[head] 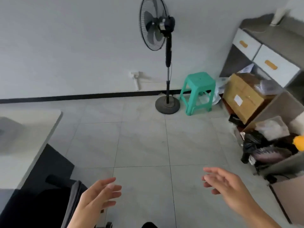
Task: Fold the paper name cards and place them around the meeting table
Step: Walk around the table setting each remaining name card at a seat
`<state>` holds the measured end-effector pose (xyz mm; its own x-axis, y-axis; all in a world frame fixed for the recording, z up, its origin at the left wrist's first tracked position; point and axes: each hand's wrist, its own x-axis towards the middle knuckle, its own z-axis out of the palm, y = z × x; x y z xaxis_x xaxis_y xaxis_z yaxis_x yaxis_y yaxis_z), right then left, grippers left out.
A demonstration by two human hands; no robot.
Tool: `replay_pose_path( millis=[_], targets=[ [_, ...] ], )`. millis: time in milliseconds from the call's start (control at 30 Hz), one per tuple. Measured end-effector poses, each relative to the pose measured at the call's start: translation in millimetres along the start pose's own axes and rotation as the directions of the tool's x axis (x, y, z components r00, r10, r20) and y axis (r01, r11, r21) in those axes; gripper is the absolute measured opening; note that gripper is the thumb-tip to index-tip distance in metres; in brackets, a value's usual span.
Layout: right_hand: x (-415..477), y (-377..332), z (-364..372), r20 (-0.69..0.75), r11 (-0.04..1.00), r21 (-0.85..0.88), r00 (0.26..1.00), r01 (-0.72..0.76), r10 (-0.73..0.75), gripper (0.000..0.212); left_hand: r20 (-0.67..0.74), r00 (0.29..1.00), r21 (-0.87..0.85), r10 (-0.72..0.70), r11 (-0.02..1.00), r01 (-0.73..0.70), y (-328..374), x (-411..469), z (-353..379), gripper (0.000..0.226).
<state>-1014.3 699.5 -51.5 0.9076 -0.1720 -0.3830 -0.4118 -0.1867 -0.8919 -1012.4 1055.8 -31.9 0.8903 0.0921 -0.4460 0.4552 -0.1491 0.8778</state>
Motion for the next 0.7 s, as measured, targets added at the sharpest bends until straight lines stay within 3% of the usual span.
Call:
replay_pose_path(
  millis=[167,300,700],
  targets=[
    [102,-55,36,0.184,0.994,-0.070,0.981,0.080,-0.066,0.013,-0.212,0.971,-0.121,-0.108,0.989,0.084,0,34,-24,0.021],
    [168,-83,93,0.289,0.992,-0.091,0.956,0.089,-0.059,0.015,-0.292,0.945,-0.166,-0.148,0.981,0.103,7,87,-49,0.021],
    [344,-219,241,0.485,0.970,-0.180,0.873,0.166,-0.059,0.016,-0.412,0.910,-0.195,-0.035,0.979,-0.051,132,254,-159,0.023]
  ],
)
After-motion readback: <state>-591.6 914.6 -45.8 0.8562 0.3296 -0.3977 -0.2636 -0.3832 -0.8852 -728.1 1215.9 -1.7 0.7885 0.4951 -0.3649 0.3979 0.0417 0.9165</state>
